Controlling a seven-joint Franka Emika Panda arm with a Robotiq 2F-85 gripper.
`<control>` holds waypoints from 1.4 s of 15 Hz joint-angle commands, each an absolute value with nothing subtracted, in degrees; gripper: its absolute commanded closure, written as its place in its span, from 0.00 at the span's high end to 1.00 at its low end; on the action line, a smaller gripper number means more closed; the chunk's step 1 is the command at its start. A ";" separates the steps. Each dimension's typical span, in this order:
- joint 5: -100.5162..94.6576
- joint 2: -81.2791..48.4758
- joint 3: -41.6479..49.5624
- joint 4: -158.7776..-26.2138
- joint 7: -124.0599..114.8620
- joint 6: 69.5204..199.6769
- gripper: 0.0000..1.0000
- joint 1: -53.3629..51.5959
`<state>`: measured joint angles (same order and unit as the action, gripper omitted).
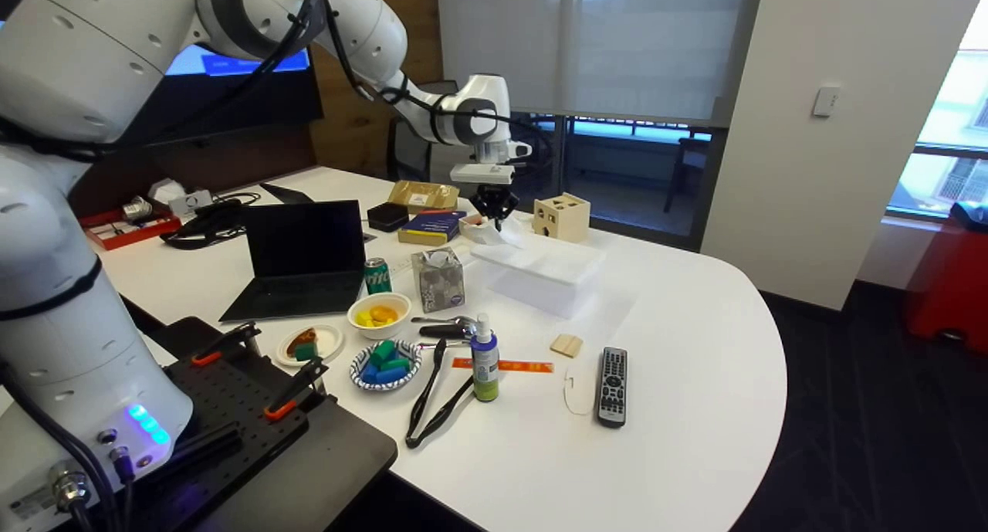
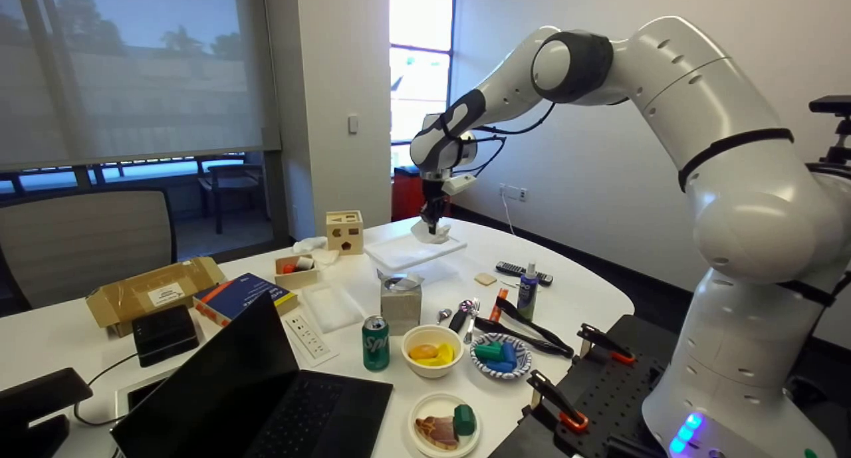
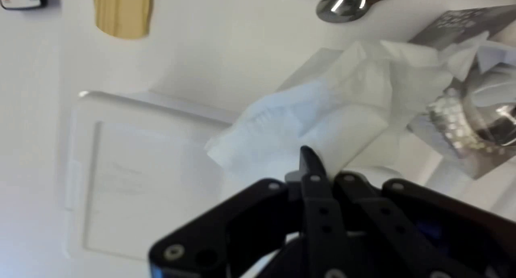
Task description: Open the laptop, pick a paper towel up from the right side of the table, clean the laptop screen, place the paper towel back and switch the laptop on
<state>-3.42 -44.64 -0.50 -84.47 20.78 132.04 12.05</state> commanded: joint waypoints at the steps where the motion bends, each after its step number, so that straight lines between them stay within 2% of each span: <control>1: -6.43 -37.88 -2.37 -93.82 21.81 134.11 0.00 6.46; 11: -6.81 -38.80 -10.67 -94.78 20.82 132.09 0.00 -8.21; 21: 4.37 -41.31 -20.89 -99.96 29.18 139.66 0.00 -5.66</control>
